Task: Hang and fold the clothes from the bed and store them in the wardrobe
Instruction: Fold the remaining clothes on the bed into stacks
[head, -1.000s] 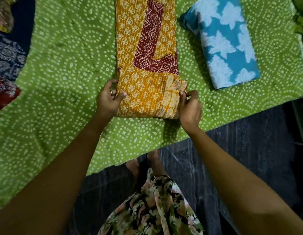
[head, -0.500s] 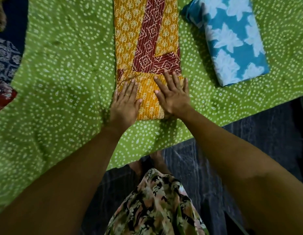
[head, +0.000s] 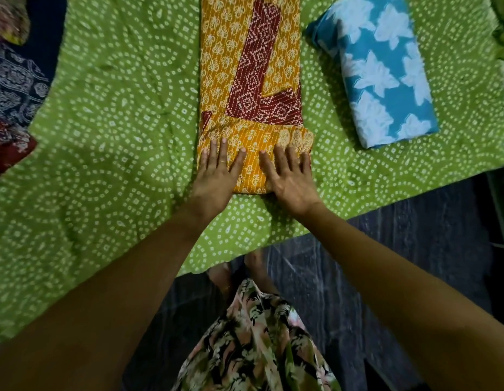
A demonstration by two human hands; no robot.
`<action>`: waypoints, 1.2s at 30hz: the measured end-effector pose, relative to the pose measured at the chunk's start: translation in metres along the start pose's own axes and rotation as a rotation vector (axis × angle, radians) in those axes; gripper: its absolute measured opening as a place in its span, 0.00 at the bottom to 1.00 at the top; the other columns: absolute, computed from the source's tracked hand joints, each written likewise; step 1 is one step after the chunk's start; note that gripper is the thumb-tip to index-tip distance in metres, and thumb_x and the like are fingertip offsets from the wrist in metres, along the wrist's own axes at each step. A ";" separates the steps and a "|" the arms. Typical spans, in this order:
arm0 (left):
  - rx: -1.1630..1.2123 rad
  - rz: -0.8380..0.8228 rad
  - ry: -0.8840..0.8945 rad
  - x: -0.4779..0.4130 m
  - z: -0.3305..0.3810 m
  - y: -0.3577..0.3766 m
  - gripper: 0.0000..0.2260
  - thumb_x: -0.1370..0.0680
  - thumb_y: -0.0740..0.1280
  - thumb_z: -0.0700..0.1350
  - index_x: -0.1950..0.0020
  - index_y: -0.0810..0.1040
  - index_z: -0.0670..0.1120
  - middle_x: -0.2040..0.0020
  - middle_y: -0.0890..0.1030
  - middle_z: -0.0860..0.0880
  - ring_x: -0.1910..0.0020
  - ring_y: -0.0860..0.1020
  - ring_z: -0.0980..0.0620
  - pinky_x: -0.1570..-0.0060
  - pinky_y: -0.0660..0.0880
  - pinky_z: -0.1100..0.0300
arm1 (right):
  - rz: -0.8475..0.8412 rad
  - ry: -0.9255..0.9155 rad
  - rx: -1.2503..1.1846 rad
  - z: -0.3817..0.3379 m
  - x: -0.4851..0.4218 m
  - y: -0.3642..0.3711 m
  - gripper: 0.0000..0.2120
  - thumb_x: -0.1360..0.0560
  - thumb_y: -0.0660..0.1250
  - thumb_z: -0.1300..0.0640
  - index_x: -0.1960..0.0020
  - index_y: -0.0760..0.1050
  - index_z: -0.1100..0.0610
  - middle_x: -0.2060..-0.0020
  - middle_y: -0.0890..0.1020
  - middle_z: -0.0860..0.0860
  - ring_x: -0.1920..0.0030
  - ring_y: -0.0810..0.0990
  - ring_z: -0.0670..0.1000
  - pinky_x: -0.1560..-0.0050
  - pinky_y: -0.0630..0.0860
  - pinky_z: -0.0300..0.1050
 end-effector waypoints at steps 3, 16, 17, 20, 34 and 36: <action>-0.011 -0.048 -0.029 0.005 0.003 -0.001 0.40 0.27 0.55 0.26 0.26 0.33 0.42 0.27 0.37 0.32 0.28 0.36 0.33 0.29 0.40 0.40 | -0.033 0.089 0.010 -0.003 -0.007 -0.002 0.35 0.19 0.55 0.55 0.25 0.32 0.54 0.26 0.38 0.63 0.27 0.38 0.67 0.29 0.42 0.67; 0.140 -0.834 0.092 0.097 0.039 -0.018 0.19 0.23 0.58 0.36 0.31 0.68 0.37 0.40 0.73 0.41 0.51 0.74 0.47 0.55 0.68 0.56 | -0.824 -0.152 -0.349 -0.029 0.077 -0.026 0.26 0.26 0.62 0.68 0.34 0.66 0.48 0.57 0.79 0.55 0.67 0.74 0.50 0.69 0.72 0.42; 0.186 -0.858 0.067 0.101 0.038 -0.026 0.17 0.23 0.60 0.36 0.34 0.71 0.36 0.40 0.73 0.41 0.51 0.74 0.47 0.54 0.69 0.56 | -0.829 -0.144 -0.300 -0.027 0.079 -0.032 0.22 0.26 0.64 0.67 0.34 0.69 0.55 0.58 0.79 0.54 0.67 0.74 0.49 0.69 0.72 0.42; 0.324 -0.671 0.004 0.088 0.026 -0.059 0.13 0.23 0.61 0.37 0.40 0.75 0.37 0.46 0.76 0.41 0.56 0.74 0.50 0.61 0.71 0.57 | -0.683 -0.062 -0.292 -0.012 0.066 -0.059 0.20 0.26 0.65 0.66 0.35 0.70 0.63 0.53 0.78 0.54 0.62 0.74 0.50 0.70 0.70 0.40; 0.096 0.333 -0.066 0.036 -0.009 -0.046 0.24 0.18 0.47 0.51 0.25 0.46 0.44 0.24 0.44 0.45 0.26 0.41 0.47 0.30 0.31 0.52 | 0.111 0.176 -0.207 0.027 -0.020 -0.067 0.26 0.27 0.65 0.67 0.31 0.64 0.59 0.38 0.71 0.59 0.40 0.71 0.60 0.38 0.66 0.51; 0.011 0.297 0.008 0.038 -0.003 -0.031 0.25 0.19 0.43 0.53 0.25 0.52 0.43 0.24 0.51 0.45 0.25 0.47 0.46 0.29 0.34 0.52 | 0.189 0.212 -0.252 0.031 -0.017 -0.069 0.25 0.28 0.64 0.68 0.32 0.64 0.60 0.37 0.71 0.61 0.38 0.70 0.62 0.36 0.64 0.53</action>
Point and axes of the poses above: each hand's wrist, its own x-axis away from the middle knuckle, its own y-axis out of the palm, z = x × y, the point moved 8 cm from there along -x, towards the middle knuckle
